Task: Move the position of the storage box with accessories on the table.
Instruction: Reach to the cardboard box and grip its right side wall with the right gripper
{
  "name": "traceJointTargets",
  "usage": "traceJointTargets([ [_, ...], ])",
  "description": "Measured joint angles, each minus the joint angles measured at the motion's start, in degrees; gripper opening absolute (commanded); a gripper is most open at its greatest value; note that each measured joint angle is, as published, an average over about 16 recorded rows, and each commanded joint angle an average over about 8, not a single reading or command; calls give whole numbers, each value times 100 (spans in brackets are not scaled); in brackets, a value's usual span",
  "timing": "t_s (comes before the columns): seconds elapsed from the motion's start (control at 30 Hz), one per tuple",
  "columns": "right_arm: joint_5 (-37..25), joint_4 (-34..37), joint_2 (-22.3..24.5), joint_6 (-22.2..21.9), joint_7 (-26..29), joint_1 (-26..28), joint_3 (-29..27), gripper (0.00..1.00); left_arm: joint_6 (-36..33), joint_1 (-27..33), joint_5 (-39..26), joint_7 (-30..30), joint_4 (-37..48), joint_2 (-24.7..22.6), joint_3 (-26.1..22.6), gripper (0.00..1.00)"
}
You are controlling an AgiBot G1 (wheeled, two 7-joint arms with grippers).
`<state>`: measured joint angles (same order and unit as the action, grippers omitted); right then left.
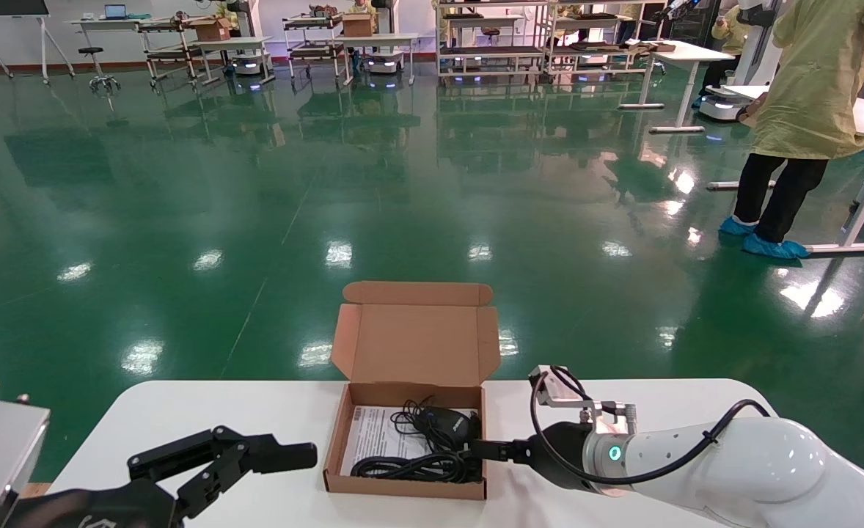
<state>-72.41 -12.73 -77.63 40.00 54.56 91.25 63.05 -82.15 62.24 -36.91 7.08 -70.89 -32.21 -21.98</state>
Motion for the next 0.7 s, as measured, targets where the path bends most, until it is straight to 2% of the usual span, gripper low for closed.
traceJointTargets([
  [0.7, 144, 90, 14, 46, -48, 31, 162, 0, 0, 0, 0, 0, 0, 0, 0, 100],
])
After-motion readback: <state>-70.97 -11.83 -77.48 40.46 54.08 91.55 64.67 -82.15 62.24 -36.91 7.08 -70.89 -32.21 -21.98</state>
